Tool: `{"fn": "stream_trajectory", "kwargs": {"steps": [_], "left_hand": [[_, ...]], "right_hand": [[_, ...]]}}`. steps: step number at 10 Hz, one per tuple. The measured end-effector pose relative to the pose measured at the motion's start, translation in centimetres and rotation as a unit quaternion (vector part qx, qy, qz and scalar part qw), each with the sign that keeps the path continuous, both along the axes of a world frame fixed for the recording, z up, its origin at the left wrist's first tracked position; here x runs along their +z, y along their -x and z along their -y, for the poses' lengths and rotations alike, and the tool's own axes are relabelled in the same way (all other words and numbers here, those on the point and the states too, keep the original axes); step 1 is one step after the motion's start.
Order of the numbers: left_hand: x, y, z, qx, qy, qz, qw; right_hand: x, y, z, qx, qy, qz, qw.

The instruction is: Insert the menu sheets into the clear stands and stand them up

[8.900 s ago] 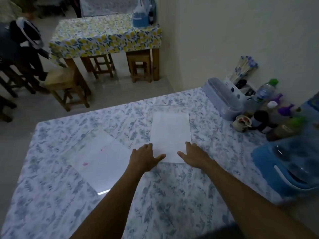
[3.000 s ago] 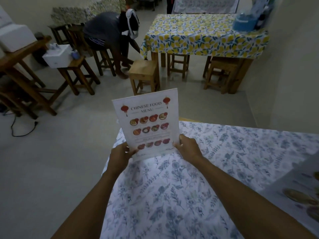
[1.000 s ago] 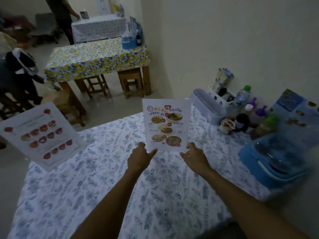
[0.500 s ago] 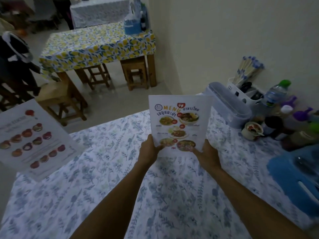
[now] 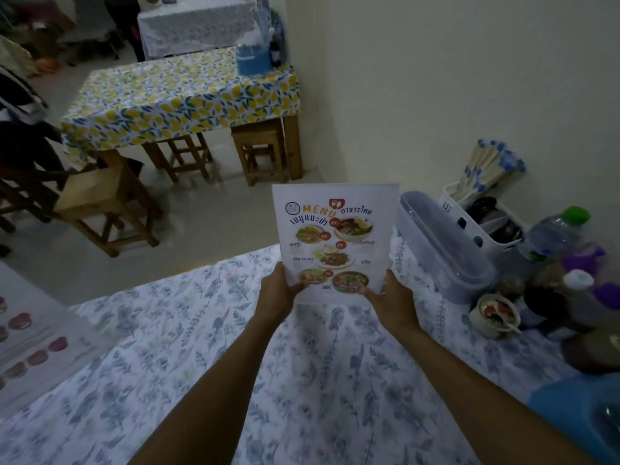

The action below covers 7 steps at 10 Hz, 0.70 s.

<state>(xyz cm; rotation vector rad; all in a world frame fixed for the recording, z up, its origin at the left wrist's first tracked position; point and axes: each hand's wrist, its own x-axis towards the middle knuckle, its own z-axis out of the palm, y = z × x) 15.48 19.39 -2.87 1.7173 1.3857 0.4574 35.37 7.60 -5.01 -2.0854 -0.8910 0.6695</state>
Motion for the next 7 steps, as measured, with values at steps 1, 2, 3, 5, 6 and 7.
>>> {"fn": "stream_trajectory", "kwargs": {"steps": [1, 2, 3, 5, 6, 7], "left_hand": [[-0.1, -2.1, -1.9, 0.006, -0.003, -0.003, 1.000], [0.0, -3.6, -3.0, 0.010, -0.006, -0.007, 1.000], [0.1, -4.5, -3.5, 0.021, -0.006, -0.011, 1.000], [-0.5, -4.4, -3.5, 0.026, -0.001, -0.044, 0.999], [0.4, -4.1, -2.4, 0.033, -0.003, -0.054, 0.998], [1.5, -3.5, -1.7, 0.045, -0.022, -0.075, 0.996]], "right_hand": [[-0.2, -2.2, -2.2, 0.006, 0.005, 0.012, 1.000], [-0.4, -3.7, -3.6, 0.006, 0.003, 0.022, 1.000], [-0.8, -4.6, -4.3, 0.016, 0.006, 0.032, 0.999], [-1.4, -5.0, -4.0, 0.037, 0.026, 0.045, 0.998], [-0.9, -4.8, -3.2, 0.037, 0.057, 0.050, 0.996], [0.1, -4.7, -2.3, 0.013, 0.075, 0.036, 0.996]]}}
